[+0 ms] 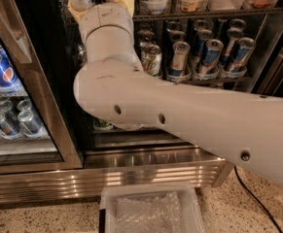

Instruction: Pick blue plastic bottle from top shelf of fridge

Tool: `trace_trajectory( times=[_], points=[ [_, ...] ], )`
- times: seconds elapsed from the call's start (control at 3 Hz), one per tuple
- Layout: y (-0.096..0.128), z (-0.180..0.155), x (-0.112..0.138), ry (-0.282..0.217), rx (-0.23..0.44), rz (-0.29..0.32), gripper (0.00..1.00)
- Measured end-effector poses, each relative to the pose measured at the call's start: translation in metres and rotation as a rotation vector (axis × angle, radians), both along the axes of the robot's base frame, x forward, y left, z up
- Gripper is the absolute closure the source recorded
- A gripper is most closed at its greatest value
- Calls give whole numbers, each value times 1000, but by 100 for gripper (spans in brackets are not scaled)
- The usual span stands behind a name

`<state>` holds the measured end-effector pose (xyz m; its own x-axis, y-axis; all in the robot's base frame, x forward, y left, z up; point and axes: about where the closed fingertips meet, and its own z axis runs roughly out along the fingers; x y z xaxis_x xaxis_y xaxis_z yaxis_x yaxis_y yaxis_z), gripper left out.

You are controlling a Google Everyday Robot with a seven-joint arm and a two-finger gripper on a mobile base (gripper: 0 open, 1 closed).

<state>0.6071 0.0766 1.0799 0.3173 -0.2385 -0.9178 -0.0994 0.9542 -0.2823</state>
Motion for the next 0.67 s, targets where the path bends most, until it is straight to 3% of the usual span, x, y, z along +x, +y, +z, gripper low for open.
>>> trace_trajectory(
  times=[0.67],
  points=[
    [-14, 0, 12, -9, -1, -53, 34]
  ],
)
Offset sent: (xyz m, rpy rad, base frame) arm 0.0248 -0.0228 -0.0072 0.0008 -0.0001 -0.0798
